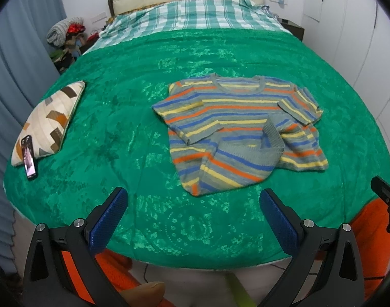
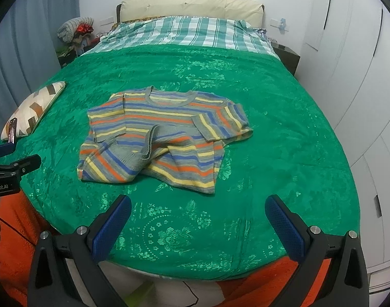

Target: Fold small clothes

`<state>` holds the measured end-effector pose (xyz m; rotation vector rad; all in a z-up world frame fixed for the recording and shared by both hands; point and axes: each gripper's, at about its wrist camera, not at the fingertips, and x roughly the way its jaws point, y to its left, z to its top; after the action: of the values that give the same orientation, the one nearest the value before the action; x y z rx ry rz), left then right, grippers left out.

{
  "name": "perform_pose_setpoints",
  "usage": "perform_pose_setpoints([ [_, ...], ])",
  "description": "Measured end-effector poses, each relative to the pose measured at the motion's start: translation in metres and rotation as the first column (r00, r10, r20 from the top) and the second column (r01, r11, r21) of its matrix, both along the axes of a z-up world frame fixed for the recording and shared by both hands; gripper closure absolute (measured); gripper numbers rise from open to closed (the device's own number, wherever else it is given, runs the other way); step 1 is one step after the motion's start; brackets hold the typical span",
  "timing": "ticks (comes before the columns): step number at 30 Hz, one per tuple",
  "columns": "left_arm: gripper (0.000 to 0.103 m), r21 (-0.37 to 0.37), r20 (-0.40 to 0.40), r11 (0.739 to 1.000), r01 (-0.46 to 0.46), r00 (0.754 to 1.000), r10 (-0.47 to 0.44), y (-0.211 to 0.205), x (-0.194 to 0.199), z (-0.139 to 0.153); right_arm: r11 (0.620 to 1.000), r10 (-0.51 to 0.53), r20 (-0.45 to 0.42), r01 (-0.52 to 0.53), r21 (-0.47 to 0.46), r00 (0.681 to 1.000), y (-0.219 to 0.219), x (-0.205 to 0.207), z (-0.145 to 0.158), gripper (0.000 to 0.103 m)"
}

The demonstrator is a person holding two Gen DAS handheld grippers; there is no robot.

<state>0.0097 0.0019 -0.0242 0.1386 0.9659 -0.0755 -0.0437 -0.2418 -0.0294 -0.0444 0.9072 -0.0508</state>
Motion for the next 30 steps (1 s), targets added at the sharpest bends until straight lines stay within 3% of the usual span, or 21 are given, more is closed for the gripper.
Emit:
perform_pose_setpoints([
  [22, 0.000, 0.022, -0.016, 0.999, 0.033, 0.999, -0.033, -0.007, 0.004, -0.006, 1.000, 0.000, -0.001, 0.000, 0.003, 1.000, 0.005, -0.001, -0.004, 0.000],
  [30, 0.000, 0.147, 0.102, 0.986, 0.080, 0.990, -0.096, -0.020, -0.007, 0.002, 1.000, 0.005, 0.014, -0.005, 0.000, 1.000, 0.006, -0.001, 0.000, 0.000],
])
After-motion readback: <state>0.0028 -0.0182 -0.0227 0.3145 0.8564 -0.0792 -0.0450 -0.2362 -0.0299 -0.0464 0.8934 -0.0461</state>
